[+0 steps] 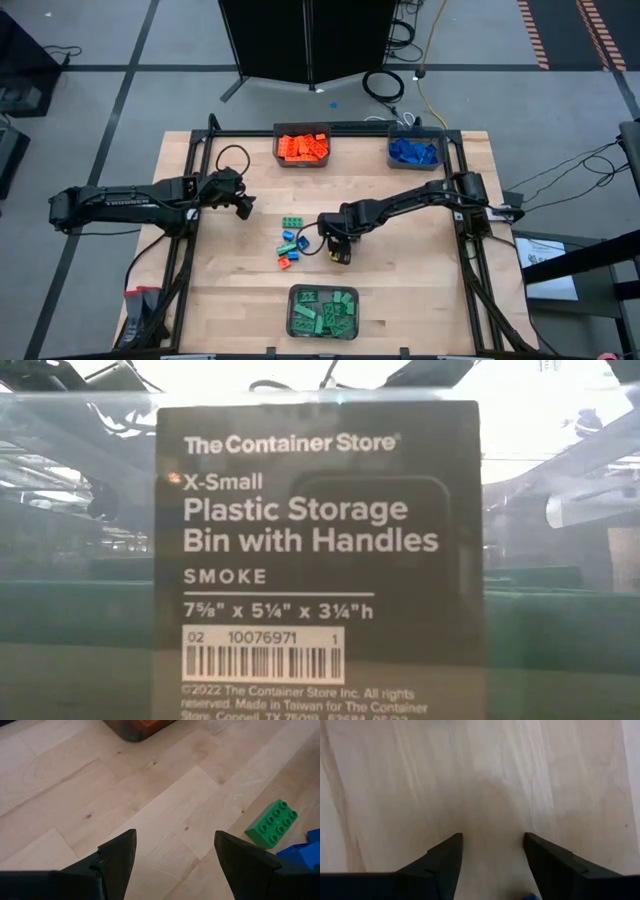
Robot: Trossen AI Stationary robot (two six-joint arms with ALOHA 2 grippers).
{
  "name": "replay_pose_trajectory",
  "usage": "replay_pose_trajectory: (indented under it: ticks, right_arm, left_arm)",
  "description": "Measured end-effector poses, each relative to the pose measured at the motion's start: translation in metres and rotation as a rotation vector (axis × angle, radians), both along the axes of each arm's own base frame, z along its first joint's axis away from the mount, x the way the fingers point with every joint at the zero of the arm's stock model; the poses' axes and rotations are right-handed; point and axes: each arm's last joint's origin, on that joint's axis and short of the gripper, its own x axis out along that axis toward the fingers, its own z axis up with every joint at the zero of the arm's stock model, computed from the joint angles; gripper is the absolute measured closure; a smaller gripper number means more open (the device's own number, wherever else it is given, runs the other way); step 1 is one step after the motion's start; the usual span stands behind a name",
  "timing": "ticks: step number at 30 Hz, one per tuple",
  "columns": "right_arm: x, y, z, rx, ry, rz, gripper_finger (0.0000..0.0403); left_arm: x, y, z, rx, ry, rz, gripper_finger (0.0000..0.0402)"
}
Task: Sort blocks
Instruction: Put the blue game piece into the top right black bin
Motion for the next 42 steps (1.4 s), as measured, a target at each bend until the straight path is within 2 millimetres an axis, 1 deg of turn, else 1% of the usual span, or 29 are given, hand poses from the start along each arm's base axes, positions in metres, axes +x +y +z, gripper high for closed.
replay_pose_trajectory:
  ticks: [3,6,9,13,17,19,21,24,28,34,39,42]
  right_arm:
    - [-0.003,-0.001,0.001,0.001,0.026,0.001,0.0208]
    - [-0.008,-0.001,0.008,0.004,0.038,0.024,0.0216]
    - [-0.014,-0.005,0.020,-0.047,0.040,0.011,0.0217]
    - [-0.022,-0.016,0.040,-0.143,0.034,-0.048,0.0217]
    - [-0.026,-0.021,0.054,-0.136,0.000,-0.091,0.0216]
    - [-0.029,-0.023,0.056,-0.122,0.013,-0.136,0.0216]
    - [-0.030,-0.023,0.055,-0.120,0.030,-0.164,0.0216]
    - [-0.034,-0.017,0.051,-0.113,0.050,-0.181,0.0216]
    - [-0.048,-0.015,0.031,-0.104,0.124,-0.242,0.0216]
    - [-0.062,-0.013,0.007,-0.042,0.146,-0.322,0.0215]
    - [-0.062,-0.011,0.005,-0.010,0.132,-0.342,0.0215]
    - [-0.061,-0.011,0.013,0.004,0.116,-0.345,0.0215]
  left_arm:
    - [0.000,0.000,0.000,0.000,0.000,0.000,0.0132]
    - [0.000,0.000,0.000,0.000,0.002,-0.001,0.0132]
    - [0.000,0.000,0.000,0.001,0.002,0.000,0.0132]
    - [0.000,0.000,0.000,0.001,0.002,0.000,0.0132]
    - [0.000,0.000,0.000,0.001,0.002,0.001,0.0132]
    - [0.000,0.000,0.000,0.001,0.003,0.001,0.0132]
    - [0.000,0.000,0.000,0.001,0.003,0.001,0.0132]
    - [-0.001,0.000,-0.001,-0.001,0.010,0.002,0.0132]
    - [-0.002,0.000,-0.002,-0.003,0.025,0.002,0.0132]
    - [-0.002,0.000,-0.001,0.014,0.034,-0.008,0.0132]
    - [-0.002,0.000,-0.001,0.021,0.037,-0.005,0.0132]
    - [-0.002,0.000,-0.001,0.022,0.038,-0.008,0.0132]
